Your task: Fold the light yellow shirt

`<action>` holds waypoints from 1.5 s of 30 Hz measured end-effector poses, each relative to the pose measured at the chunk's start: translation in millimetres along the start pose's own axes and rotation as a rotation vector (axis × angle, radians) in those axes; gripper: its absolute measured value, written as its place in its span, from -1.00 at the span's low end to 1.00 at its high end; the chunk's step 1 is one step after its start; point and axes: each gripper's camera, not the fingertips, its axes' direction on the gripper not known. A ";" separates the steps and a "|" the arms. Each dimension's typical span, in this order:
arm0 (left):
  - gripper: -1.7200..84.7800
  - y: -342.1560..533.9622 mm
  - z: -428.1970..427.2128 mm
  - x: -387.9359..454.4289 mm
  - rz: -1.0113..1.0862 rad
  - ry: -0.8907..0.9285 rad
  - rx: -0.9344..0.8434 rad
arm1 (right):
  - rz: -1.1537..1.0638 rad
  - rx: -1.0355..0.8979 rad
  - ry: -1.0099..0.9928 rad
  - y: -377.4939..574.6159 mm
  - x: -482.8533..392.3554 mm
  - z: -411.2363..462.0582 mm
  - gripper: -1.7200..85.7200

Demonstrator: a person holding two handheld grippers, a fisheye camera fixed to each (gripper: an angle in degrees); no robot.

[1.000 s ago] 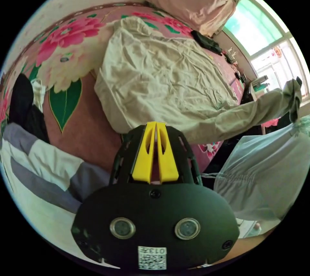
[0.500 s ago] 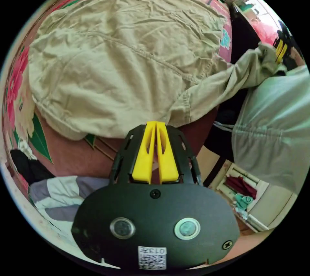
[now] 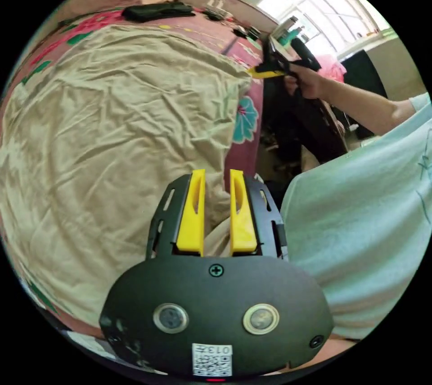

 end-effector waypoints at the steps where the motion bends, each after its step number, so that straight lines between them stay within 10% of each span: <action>1: -0.77 -9.5 22.3 11.5 0.053 0.007 -0.067 | 0.051 -0.009 -0.044 -1.7 8.2 10.8 -0.74; 9: -0.90 17.8 28.8 57.1 0.199 -0.119 -0.146 | -0.238 0.025 0.162 12.2 -29.6 -52.2 -0.90; 15: -0.92 61.8 -1.1 5.6 -0.197 0.199 0.041 | -0.123 -0.204 0.241 40.9 33.3 -8.6 -0.90; 22: -0.70 230.8 -167.1 -58.0 -0.849 -0.535 0.322 | -0.117 0.114 0.256 41.8 4.2 -88.0 -0.94; 25: -0.65 284.0 -187.2 -84.3 -1.106 -0.515 0.428 | -0.301 0.133 0.391 21.3 -68.3 -53.5 -0.96; 32: -0.59 269.8 -136.8 -117.0 -1.102 -0.311 0.249 | -0.455 -0.052 0.530 0.8 -114.1 79.3 -0.96; 38: -0.78 281.4 -132.0 -73.1 -1.159 -0.501 0.379 | -0.485 0.022 0.521 18.2 -104.9 100.0 -0.96; 45: -0.85 269.6 -163.5 -27.6 -1.004 -0.684 0.112 | -0.492 -0.059 0.768 16.7 -89.7 123.0 -0.96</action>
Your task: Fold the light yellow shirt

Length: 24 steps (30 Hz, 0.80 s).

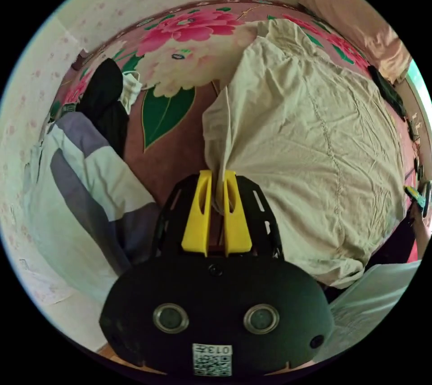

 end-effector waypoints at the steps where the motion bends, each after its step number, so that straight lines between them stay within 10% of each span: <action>1: -0.84 7.0 7.2 -3.8 -0.011 0.030 -0.016 | 0.056 0.003 -0.092 6.9 13.7 12.6 -0.96; 12: -0.81 36.7 -116.7 2.2 -0.181 0.001 0.373 | 0.105 0.271 -0.312 -16.8 33.5 -3.9 -0.96; 15: -0.91 -16.4 -93.4 68.8 0.023 0.122 0.269 | 0.015 0.307 -0.382 -66.4 -8.8 20.2 -0.96; 20: -0.96 -43.1 -17.4 156.5 0.268 -0.185 0.085 | -0.258 0.257 -0.347 -108.3 -57.4 88.4 -0.96; 24: -0.96 -45.0 -37.7 127.5 0.097 -0.075 0.063 | -0.123 0.127 -0.316 -102.4 2.5 120.0 -0.95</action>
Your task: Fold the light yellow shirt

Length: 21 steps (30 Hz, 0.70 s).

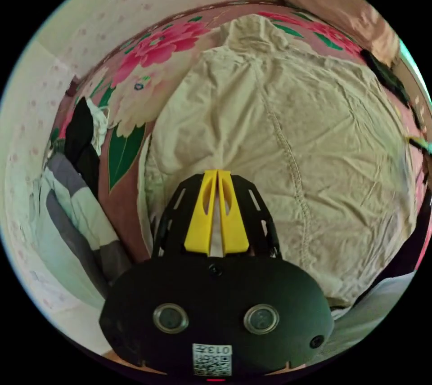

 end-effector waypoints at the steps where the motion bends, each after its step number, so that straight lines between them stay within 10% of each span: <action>1: -0.96 -9.1 -9.7 -7.2 -0.067 0.021 -0.034 | 0.063 -0.004 0.035 6.5 23.7 -3.8 -0.94; 8: -0.91 -149.5 -80.2 135.4 0.387 0.180 0.286 | 0.147 0.226 -0.062 -25.2 94.3 -3.9 -0.76; 17: -0.72 -316.2 -27.8 292.7 0.827 0.185 0.197 | -0.018 0.218 -0.220 -116.2 109.7 75.4 -0.68; 21: -0.74 -339.3 -16.3 256.4 0.653 0.348 0.195 | -0.160 0.139 -0.268 -143.5 97.1 117.9 -0.76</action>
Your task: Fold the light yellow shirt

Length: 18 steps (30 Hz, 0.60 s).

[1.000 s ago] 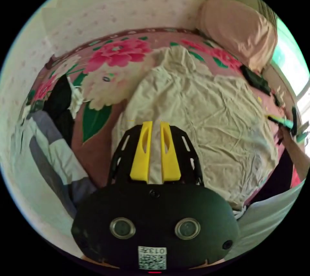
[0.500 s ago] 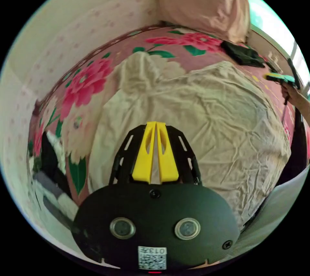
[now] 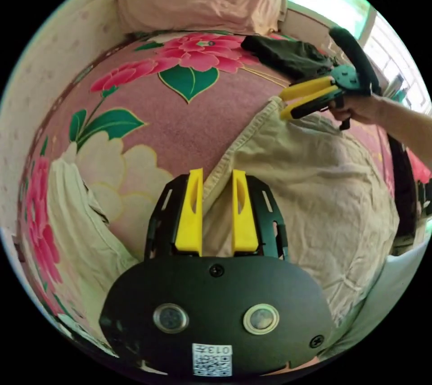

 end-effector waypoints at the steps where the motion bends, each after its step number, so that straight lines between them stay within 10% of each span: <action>1: -0.75 1.4 -1.8 -8.8 -0.034 0.045 0.011 | -0.007 0.018 0.038 0.3 -4.1 5.2 -0.80; 10: -0.84 21.3 -18.9 7.1 0.104 -0.284 0.010 | -0.123 -0.116 0.264 26.0 -15.2 14.6 -0.85; 18: -0.86 9.5 -78.2 27.0 0.065 -0.133 0.126 | 0.188 0.194 0.135 102.8 33.7 -89.8 -0.78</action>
